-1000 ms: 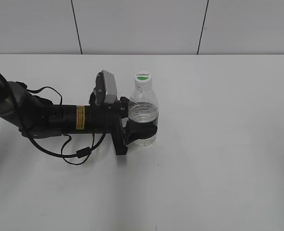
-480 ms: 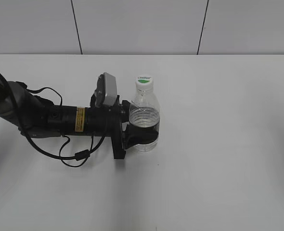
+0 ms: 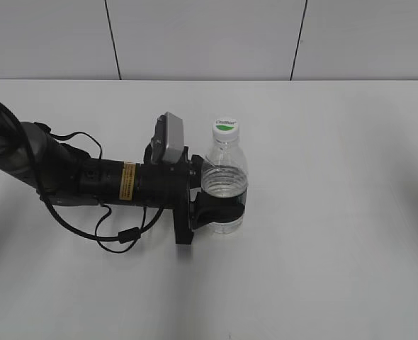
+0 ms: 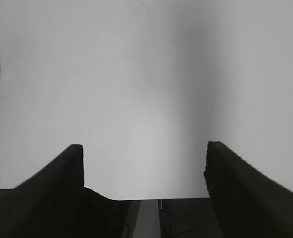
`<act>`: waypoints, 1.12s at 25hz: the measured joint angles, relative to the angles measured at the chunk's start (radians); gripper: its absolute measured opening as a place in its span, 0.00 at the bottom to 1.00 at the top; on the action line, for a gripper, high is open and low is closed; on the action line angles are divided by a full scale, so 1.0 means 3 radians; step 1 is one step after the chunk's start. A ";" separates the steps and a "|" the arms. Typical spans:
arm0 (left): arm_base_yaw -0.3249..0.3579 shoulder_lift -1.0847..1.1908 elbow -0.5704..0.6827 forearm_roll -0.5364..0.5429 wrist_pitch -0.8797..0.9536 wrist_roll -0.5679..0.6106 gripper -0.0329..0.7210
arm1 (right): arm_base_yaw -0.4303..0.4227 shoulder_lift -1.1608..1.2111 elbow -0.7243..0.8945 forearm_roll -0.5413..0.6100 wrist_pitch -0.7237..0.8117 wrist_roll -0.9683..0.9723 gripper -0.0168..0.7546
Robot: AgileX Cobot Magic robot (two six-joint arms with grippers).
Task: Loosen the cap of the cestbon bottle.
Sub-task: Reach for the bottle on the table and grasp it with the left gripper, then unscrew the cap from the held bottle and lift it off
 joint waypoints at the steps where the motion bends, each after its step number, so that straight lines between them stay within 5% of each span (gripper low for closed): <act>1: -0.0028 0.0000 0.0000 0.0003 0.0004 0.0000 0.55 | 0.0000 0.0058 -0.0051 0.0064 0.0005 -0.0030 0.77; 6: -0.0135 0.0000 -0.0003 0.0006 0.0013 0.0000 0.55 | 0.0225 0.0250 -0.0221 0.0245 0.0007 -0.0139 0.71; 21: -0.0169 -0.0003 -0.0003 -0.0026 0.0041 -0.0098 0.55 | 0.1961 0.1442 -0.1491 -0.0009 0.0023 -0.0037 0.68; 28: -0.0169 -0.0003 -0.0003 -0.0028 0.0055 -0.0109 0.55 | 0.2150 0.1910 -0.1760 -0.0025 0.0020 -0.0014 0.68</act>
